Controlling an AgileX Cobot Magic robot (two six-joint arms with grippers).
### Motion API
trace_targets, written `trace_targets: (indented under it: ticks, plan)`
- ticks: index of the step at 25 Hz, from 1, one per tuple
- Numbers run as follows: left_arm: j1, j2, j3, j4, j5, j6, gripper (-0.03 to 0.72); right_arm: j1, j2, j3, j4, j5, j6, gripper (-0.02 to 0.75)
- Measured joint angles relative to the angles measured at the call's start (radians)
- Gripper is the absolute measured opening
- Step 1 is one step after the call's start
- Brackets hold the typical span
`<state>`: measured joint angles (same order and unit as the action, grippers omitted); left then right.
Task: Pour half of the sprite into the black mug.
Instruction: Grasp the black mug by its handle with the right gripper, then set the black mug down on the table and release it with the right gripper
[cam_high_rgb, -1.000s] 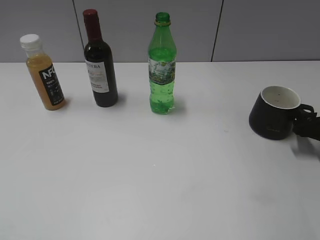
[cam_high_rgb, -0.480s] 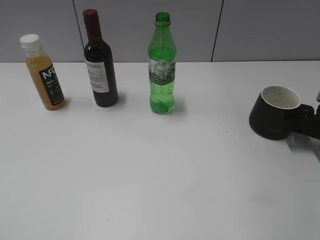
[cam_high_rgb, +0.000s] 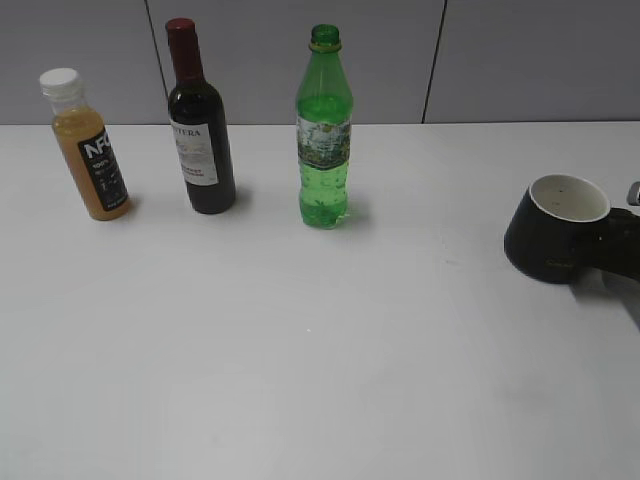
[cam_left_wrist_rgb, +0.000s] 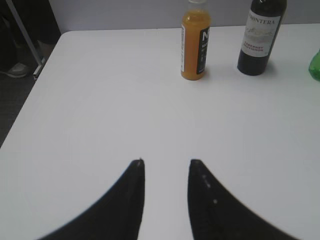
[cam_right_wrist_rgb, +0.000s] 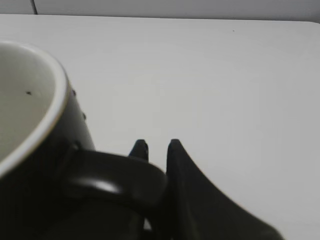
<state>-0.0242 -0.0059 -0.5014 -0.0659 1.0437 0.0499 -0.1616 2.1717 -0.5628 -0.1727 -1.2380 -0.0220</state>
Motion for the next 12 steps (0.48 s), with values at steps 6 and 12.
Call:
trace_targets:
  ticks: [6,12]
  plan:
    - [0.000,0.000,0.000,0.000,0.000,0.000,0.237,0.000,-0.035,0.015,-0.034,0.024,0.007,0.078]
    - [0.000,0.000,0.000,0.000,0.000,0.000,0.237,0.000,-0.148,0.052,-0.197,0.072,0.055,0.066]
